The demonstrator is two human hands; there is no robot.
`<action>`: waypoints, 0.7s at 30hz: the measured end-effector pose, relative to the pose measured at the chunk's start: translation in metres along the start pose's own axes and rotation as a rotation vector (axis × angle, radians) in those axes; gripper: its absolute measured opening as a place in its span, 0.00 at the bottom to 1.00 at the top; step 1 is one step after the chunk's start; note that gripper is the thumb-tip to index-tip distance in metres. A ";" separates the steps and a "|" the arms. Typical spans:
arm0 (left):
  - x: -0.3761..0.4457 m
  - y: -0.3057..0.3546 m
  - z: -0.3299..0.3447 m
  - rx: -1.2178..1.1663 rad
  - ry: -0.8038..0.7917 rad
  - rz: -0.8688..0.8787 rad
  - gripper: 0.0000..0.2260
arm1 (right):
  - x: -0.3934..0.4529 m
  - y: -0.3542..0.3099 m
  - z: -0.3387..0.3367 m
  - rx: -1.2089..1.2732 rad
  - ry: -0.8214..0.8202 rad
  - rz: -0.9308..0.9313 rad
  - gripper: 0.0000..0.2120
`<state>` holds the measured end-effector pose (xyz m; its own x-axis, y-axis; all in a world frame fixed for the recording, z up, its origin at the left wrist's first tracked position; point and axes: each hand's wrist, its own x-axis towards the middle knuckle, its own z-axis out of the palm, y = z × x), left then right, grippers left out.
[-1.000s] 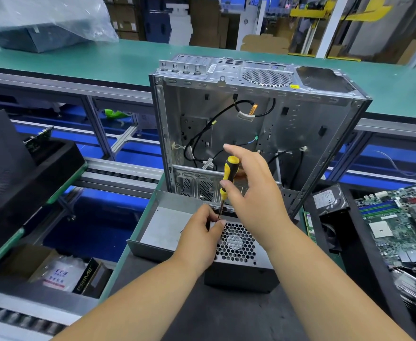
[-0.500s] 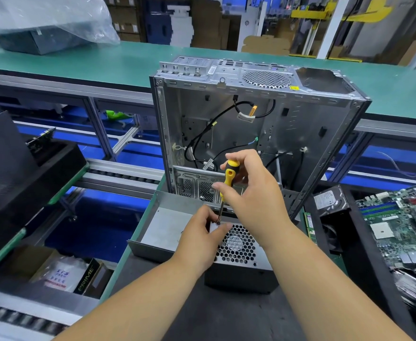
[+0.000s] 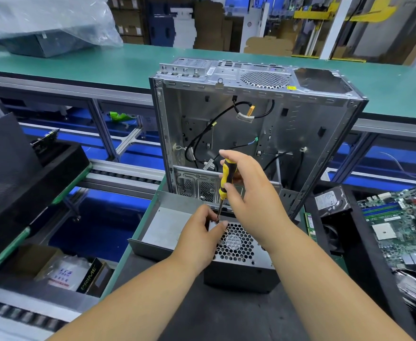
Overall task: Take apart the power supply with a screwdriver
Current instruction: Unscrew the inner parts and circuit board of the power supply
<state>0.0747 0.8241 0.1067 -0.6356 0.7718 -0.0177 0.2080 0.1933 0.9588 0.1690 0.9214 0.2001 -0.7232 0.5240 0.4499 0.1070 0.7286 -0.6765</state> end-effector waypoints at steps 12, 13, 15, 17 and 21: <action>0.004 -0.001 -0.004 0.089 -0.043 0.013 0.09 | -0.001 -0.005 0.003 -0.098 0.141 -0.023 0.20; 0.005 -0.002 -0.004 0.084 -0.052 0.014 0.09 | -0.001 -0.005 0.003 -0.111 0.147 -0.020 0.19; 0.006 -0.001 -0.005 0.065 -0.075 0.015 0.09 | 0.000 -0.005 0.004 -0.128 0.142 -0.012 0.20; 0.007 0.000 -0.007 0.052 -0.097 0.009 0.08 | 0.001 -0.005 0.004 -0.151 0.127 -0.002 0.21; 0.009 -0.001 -0.015 0.063 -0.158 0.027 0.07 | 0.000 -0.009 0.006 -0.133 0.088 0.066 0.29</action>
<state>0.0575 0.8220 0.1101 -0.5054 0.8619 -0.0410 0.2729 0.2047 0.9400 0.1634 0.9122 0.2028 -0.6495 0.6052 0.4603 0.2461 0.7401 -0.6259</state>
